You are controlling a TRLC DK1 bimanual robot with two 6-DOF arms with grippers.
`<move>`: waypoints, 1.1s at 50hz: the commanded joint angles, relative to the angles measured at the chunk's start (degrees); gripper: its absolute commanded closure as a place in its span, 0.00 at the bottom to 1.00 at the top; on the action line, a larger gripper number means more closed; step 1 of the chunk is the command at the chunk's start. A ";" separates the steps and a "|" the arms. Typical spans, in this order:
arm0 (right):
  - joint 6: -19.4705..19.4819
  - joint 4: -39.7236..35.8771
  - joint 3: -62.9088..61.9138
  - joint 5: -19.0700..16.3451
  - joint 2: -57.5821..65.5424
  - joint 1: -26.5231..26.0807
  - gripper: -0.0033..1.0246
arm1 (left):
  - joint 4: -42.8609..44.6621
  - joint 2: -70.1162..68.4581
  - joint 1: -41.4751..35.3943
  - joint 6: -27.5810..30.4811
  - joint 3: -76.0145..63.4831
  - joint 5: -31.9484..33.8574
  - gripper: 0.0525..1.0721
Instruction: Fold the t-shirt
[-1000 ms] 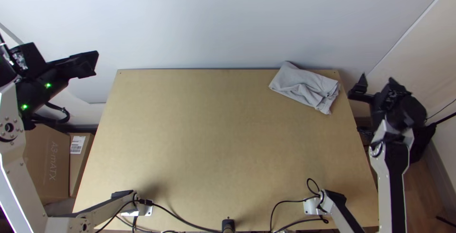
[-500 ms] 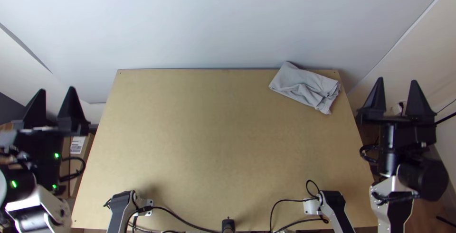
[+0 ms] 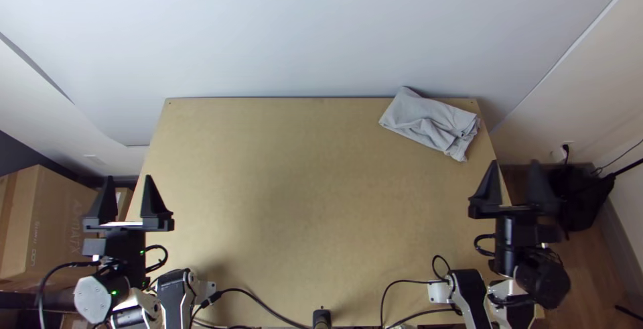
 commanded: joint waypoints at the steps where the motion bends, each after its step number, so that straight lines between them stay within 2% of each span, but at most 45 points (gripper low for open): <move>1: 2.11 2.01 -5.29 0.48 -3.50 0.45 0.05 | -0.18 -1.39 0.13 0.08 -4.09 0.58 0.04; 13: 2.20 -0.01 -13.29 0.83 -9.91 0.98 0.05 | -0.62 -1.48 0.22 -2.47 -10.85 0.49 0.04; 20: 7.12 -1.42 -17.42 0.83 -9.91 1.77 0.05 | 0.17 -1.48 0.39 -3.87 -15.69 0.40 0.04; 27: 7.21 -1.86 -22.34 0.92 -9.91 6.43 0.05 | 0.34 -1.48 0.30 -3.96 -20.08 0.49 0.04; 36: 9.23 -3.26 -24.01 0.92 -9.91 6.78 0.05 | 0.34 -1.48 0.22 -4.23 -25.00 0.58 0.04; 42: 8.35 -10.03 -24.10 1.01 -9.91 6.60 0.05 | 0.61 -1.39 -0.14 -3.26 -26.15 0.49 0.04; 45: 7.92 -17.15 -23.74 0.83 -9.83 5.55 0.05 | 0.78 -1.30 0.13 -2.82 -26.23 0.14 0.04; 55: 7.83 -16.98 -23.74 0.39 -9.56 5.02 0.05 | 0.96 -1.30 0.83 -2.38 -26.41 -0.21 0.04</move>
